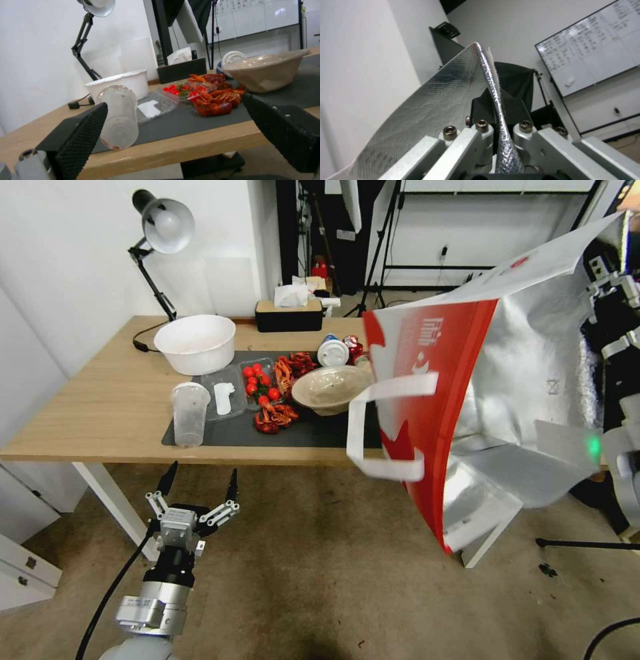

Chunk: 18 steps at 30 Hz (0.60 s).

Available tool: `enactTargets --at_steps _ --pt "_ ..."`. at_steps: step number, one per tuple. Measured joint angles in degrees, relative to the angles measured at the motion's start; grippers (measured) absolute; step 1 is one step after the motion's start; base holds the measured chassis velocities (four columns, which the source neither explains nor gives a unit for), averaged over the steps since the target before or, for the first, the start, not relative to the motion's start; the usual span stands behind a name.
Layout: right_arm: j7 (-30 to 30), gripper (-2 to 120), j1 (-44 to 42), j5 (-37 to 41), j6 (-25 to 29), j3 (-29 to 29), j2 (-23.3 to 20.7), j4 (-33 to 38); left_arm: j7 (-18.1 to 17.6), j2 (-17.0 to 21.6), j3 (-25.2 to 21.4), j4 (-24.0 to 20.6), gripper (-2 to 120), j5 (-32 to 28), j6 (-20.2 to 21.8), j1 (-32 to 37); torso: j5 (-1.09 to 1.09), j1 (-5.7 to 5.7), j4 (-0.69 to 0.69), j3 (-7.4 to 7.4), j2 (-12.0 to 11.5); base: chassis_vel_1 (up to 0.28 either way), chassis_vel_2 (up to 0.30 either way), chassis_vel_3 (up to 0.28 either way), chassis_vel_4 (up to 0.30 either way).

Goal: Pick up the food delivery bag from the floor and place it on the table.

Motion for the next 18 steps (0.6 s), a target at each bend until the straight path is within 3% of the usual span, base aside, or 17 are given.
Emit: enactTargets --at_steps 18 --pt "-0.4 0 5.6 -2.3 0.5 -5.4 0.0 -12.1 0.1 -0.3 -0.1 0.3 100 0.4 -0.2 0.2 0.00 0.00 0.00 -0.01 0.0 0.000 0.000 0.000 0.000"
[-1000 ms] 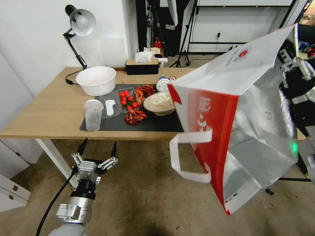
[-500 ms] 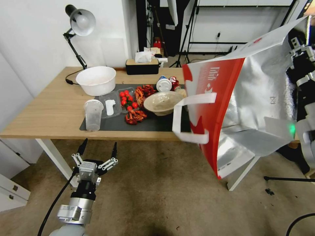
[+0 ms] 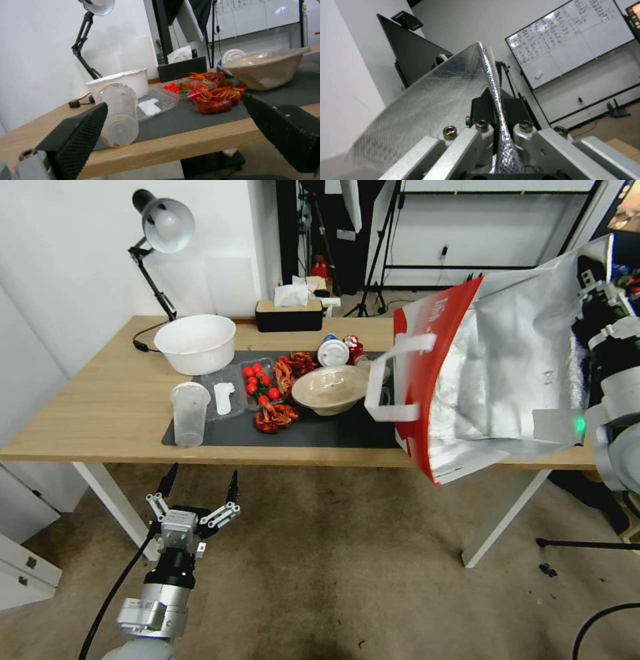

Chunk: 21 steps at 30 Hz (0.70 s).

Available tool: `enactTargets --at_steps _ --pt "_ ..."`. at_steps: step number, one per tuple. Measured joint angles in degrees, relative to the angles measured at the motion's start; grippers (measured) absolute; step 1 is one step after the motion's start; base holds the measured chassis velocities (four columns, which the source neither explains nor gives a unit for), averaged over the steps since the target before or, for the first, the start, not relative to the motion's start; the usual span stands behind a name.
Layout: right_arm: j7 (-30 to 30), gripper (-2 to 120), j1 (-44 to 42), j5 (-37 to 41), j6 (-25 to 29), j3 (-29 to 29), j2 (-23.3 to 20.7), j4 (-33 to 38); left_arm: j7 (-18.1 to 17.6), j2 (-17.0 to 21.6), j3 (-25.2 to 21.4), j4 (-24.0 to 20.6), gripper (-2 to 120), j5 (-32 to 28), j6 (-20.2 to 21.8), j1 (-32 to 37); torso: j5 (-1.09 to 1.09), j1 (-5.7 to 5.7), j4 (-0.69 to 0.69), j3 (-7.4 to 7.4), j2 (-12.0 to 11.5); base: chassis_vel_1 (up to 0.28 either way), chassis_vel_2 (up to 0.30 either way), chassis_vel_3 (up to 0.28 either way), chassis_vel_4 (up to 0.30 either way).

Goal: Pick up the food delivery bag from the floor and place it on the table.

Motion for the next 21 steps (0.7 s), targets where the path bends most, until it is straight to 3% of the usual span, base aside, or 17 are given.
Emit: enactTargets --at_steps 21 --pt "-1.5 0 -1.5 -0.9 -1.4 3.0 -2.5 -2.9 -0.1 0.8 0.0 1.3 100 -1.0 0.0 -1.1 0.00 -0.01 0.00 -0.01 0.0 0.000 0.000 0.000 0.000"
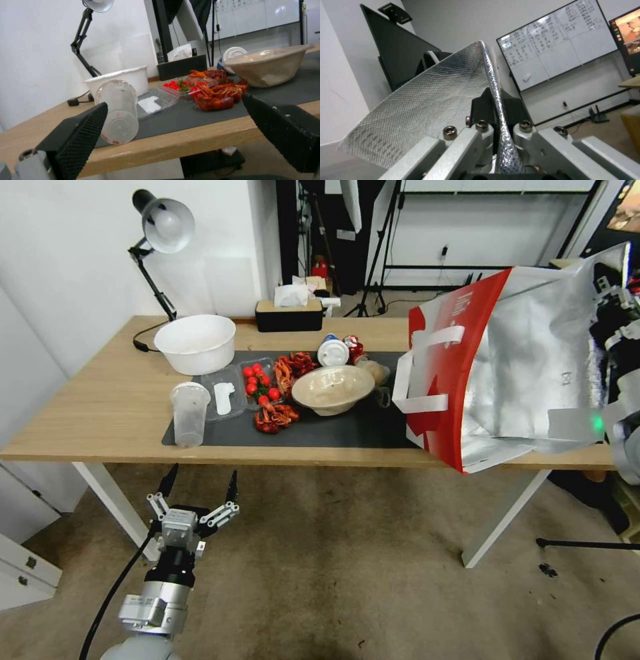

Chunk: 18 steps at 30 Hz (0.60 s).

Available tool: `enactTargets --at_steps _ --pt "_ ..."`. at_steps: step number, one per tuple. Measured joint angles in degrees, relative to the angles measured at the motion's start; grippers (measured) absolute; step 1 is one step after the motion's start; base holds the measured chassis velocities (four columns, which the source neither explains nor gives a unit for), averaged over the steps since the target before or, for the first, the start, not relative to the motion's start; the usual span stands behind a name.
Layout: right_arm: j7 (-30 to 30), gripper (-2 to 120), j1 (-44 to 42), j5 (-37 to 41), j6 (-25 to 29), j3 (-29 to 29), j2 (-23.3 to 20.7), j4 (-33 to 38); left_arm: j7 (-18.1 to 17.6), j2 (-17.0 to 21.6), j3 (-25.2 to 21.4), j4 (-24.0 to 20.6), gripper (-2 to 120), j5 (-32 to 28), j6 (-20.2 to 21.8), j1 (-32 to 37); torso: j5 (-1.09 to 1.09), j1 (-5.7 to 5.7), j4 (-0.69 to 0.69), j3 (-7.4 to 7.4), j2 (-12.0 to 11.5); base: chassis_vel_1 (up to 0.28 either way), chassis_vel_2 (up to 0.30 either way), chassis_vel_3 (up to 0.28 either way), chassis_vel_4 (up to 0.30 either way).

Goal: Pick up the food delivery bag from the floor and place it on the table.

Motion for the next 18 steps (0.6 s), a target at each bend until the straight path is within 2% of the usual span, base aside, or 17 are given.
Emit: enactTargets --at_steps 12,14,16,18 --pt "0.2 0 0.9 -3.6 -1.1 -0.7 -0.7 -3.0 0.0 0.3 0.0 0.3 100 -0.3 -0.1 -0.1 0.00 0.00 0.00 0.00 0.0 0.000 0.000 0.000 0.000" --pt "0.2 12 1.9 -3.7 -1.3 -1.5 -1.3 -4.2 0.0 0.2 0.0 0.3 100 -0.3 -0.2 -0.2 0.01 0.00 0.00 0.00 0.0 0.000 0.000 0.000 0.000" --pt "0.2 14 2.2 -3.7 -1.3 -1.7 -1.4 -4.5 0.0 0.2 0.0 0.3 100 -0.3 -0.2 -0.3 0.01 0.00 0.00 0.00 0.0 0.000 0.000 0.000 0.000" --pt "0.2 25 3.5 -3.7 -1.3 -2.8 -1.9 -5.7 0.0 0.2 -0.1 0.3 100 -0.5 -0.2 -0.3 0.00 0.00 0.01 0.00 0.0 0.000 0.000 0.000 0.000"
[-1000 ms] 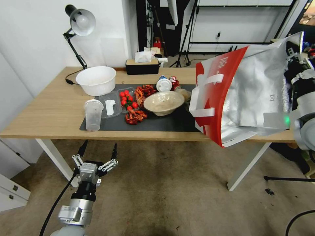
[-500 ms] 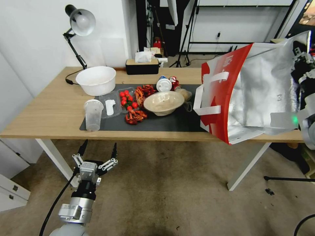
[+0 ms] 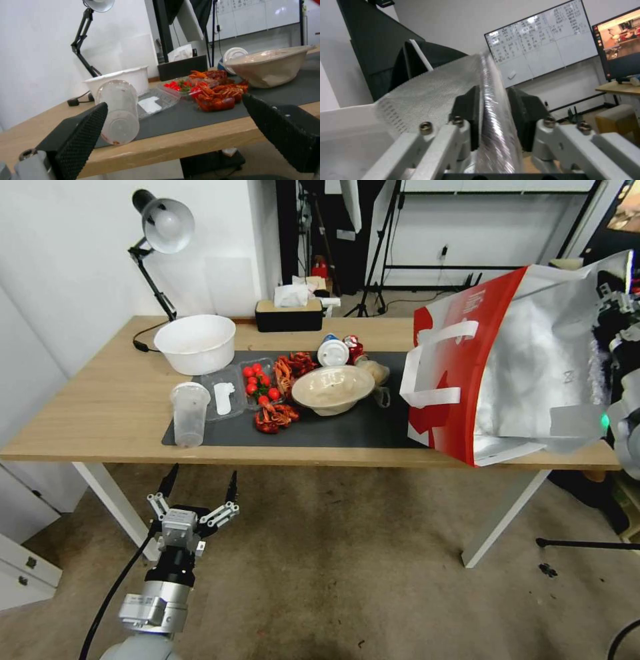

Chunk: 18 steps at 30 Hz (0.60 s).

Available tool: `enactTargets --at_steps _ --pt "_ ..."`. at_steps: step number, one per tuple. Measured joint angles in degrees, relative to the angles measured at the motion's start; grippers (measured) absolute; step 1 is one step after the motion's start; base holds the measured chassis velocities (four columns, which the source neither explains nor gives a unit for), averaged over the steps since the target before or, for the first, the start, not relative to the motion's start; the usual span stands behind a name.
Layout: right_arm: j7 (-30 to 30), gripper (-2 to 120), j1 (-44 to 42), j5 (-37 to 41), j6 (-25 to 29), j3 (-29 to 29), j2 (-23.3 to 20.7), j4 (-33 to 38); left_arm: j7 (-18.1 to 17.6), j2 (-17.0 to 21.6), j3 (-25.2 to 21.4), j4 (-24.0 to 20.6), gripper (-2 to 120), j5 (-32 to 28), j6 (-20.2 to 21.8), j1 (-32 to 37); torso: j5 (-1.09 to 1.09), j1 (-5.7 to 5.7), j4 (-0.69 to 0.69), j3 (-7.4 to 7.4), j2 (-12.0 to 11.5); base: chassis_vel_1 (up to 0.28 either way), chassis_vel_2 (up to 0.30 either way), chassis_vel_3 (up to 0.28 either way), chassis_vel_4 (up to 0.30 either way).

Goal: Pick up the food delivery bag from the floor and place it on the table.

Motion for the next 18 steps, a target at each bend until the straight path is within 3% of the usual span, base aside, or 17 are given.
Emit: enactTargets --at_steps 10,11,18 --pt "-0.4 56 1.5 -0.2 -0.2 -1.6 -0.5 -0.9 0.0 0.0 0.0 0.5 100 -0.2 -0.1 -0.1 0.00 0.00 0.00 0.00 0.0 0.000 0.000 0.000 0.000" --pt "-0.7 65 1.2 -0.2 -0.2 -1.6 -0.6 -0.8 0.0 0.0 -0.1 0.6 100 -0.3 -0.4 -0.1 0.00 0.00 0.00 0.00 0.0 0.000 0.000 0.000 0.000" --pt "-2.2 87 -0.8 -0.8 -0.2 0.4 -0.5 0.3 -0.2 0.1 0.1 0.9 100 -1.1 -0.8 -0.4 0.00 0.00 0.00 0.00 0.0 0.000 0.000 0.000 0.000"
